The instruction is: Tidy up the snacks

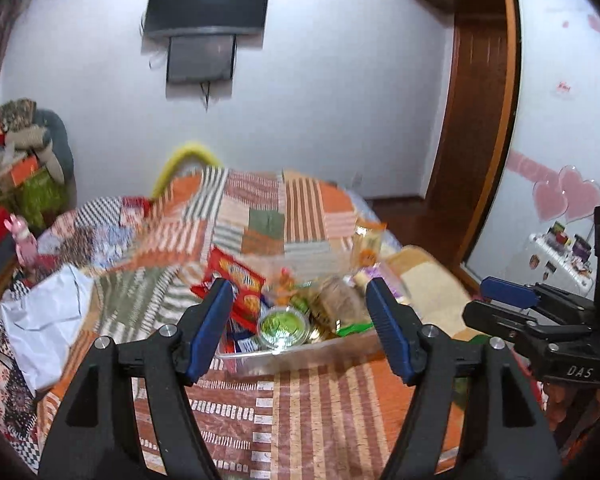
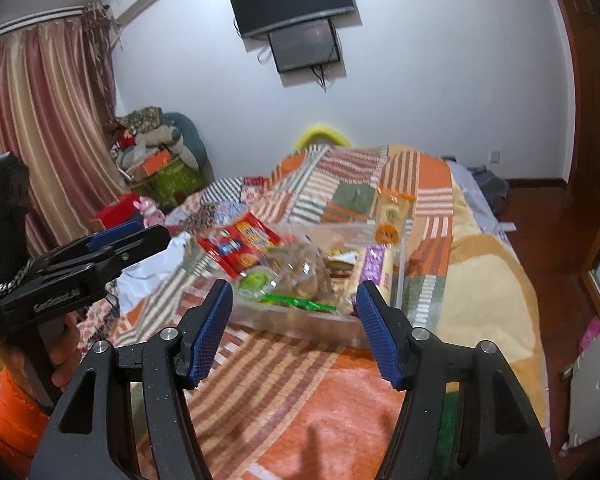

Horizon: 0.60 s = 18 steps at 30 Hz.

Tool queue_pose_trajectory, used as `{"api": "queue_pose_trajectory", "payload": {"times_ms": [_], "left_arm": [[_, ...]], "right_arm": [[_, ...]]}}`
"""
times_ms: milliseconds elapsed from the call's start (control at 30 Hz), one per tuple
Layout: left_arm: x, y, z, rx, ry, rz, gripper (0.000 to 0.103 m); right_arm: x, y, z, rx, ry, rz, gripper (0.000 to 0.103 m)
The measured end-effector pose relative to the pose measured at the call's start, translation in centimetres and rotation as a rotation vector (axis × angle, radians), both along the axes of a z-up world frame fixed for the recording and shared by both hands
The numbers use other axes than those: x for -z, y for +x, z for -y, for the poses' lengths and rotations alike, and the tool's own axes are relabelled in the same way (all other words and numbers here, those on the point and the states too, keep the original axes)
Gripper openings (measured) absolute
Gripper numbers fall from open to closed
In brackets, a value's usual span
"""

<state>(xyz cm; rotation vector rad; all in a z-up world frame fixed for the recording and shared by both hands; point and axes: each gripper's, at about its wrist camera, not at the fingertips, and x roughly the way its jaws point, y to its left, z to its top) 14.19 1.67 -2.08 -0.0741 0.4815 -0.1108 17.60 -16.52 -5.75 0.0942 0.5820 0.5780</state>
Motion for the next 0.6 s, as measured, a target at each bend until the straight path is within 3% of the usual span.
{"api": "queue_pose_trajectory", "payload": {"times_ms": [233, 367, 467, 600], "left_arm": [[-2.7, -4.8, 0.5, -0.022, 0.005, 0.128, 0.080], [-3.3, -6.2, 0.7, -0.023, -0.011, 0.155, 0.088], [-3.5, -7.1, 0.8, -0.031, -0.018, 0.172, 0.094], [-3.7, -7.7, 0.8, -0.049, -0.013, 0.190, 0.099]], "right_arm": [[-3.1, -4.0, -0.3, 0.051, -0.016, 0.135, 0.083], [-4.3, -5.6, -0.3, 0.079, -0.013, 0.189, 0.090], [-4.9, -6.4, 0.0, 0.106, -0.007, 0.222, 0.102], [-5.0, -6.7, 0.4, 0.133, -0.009, 0.244, 0.103]]}}
